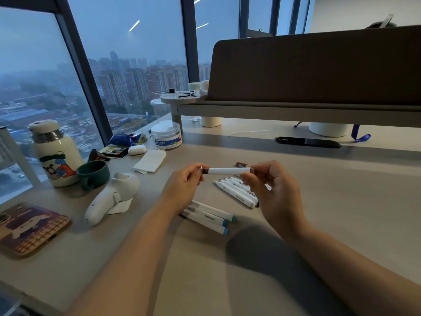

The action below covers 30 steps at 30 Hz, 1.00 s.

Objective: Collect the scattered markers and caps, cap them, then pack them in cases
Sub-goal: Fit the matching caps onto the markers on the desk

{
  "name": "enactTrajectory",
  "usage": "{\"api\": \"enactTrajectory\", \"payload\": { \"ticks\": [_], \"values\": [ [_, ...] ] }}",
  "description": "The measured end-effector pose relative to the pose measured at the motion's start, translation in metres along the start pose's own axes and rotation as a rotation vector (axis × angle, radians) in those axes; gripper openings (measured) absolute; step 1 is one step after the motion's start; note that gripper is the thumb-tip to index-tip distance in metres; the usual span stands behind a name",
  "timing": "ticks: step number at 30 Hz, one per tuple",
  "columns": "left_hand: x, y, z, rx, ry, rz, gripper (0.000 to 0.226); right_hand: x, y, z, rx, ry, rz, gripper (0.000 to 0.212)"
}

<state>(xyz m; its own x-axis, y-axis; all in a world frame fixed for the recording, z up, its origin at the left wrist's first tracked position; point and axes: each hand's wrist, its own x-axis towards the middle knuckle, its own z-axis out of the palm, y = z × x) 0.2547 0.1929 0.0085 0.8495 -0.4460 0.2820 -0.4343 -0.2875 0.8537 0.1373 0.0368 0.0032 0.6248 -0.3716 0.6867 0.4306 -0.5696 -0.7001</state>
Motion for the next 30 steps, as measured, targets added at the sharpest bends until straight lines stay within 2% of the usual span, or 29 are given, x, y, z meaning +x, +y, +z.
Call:
{"api": "enactTrajectory", "payload": {
  "ticks": [9,13,19,21,23,25,27,30],
  "values": [
    [-0.004,0.012,-0.007,-0.248,0.035,0.04,0.021,0.006,0.009,-0.007,-0.037,0.088,0.017,0.009],
    [-0.006,0.013,-0.007,-0.28,0.018,0.035,0.021,0.005,0.012,-0.008,-0.045,0.096,0.011,0.018],
    [-0.006,0.011,-0.007,-0.25,0.015,0.063,0.018,0.004,0.015,-0.006,-0.038,0.088,-0.034,0.02],
    [-0.005,0.009,-0.007,-0.267,0.007,0.049,0.019,0.004,0.015,-0.006,-0.038,0.078,-0.056,0.028],
    [-0.003,0.007,-0.008,-0.258,-0.012,0.018,0.019,0.002,0.014,-0.007,-0.061,0.022,-0.058,0.034],
    [0.001,0.003,-0.01,-0.197,-0.011,-0.033,0.02,0.001,0.017,-0.006,-0.165,-0.084,-0.024,0.024],
    [0.005,-0.002,-0.012,-0.087,0.035,-0.096,0.02,0.002,0.022,-0.006,-0.369,-0.209,0.027,0.01],
    [0.01,-0.01,-0.014,0.118,0.139,-0.181,0.017,0.004,0.023,-0.007,-0.526,-0.338,0.116,0.01]
  ]
}}
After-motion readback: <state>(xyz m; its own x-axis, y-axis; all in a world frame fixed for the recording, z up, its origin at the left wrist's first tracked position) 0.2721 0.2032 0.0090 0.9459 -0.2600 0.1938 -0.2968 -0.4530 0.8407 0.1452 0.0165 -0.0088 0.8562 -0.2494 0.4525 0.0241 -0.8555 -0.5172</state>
